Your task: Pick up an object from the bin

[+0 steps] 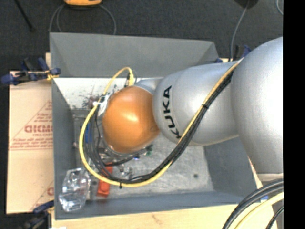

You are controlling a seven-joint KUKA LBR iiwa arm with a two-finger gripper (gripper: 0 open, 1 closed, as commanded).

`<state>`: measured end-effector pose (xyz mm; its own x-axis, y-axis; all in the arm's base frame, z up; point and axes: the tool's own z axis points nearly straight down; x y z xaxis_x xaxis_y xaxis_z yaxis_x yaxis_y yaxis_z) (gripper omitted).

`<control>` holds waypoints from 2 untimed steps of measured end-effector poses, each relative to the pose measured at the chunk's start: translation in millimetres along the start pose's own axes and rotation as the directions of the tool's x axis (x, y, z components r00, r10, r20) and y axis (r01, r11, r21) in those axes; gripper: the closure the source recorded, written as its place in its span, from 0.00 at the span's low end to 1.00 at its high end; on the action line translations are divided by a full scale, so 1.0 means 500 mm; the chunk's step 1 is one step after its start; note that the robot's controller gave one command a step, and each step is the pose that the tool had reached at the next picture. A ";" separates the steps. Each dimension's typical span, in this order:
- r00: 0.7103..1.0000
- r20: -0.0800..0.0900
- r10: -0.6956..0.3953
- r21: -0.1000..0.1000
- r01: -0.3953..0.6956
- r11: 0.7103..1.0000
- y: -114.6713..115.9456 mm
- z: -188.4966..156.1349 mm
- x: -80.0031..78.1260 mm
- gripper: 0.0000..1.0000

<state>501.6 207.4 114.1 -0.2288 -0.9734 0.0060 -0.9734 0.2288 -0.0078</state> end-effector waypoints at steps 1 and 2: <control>0.944 0.009 -0.328 0.017 0.328 0.944 0.003 0.078 0.018 0.00; 0.827 0.003 -0.561 0.027 0.561 0.827 0.010 0.071 -0.005 0.00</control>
Offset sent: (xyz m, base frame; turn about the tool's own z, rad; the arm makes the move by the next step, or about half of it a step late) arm -0.0124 -0.0056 -0.0441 -0.3443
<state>497.7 210.8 78.4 0.3572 -0.9340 0.0068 -0.9335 -0.3573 -0.0302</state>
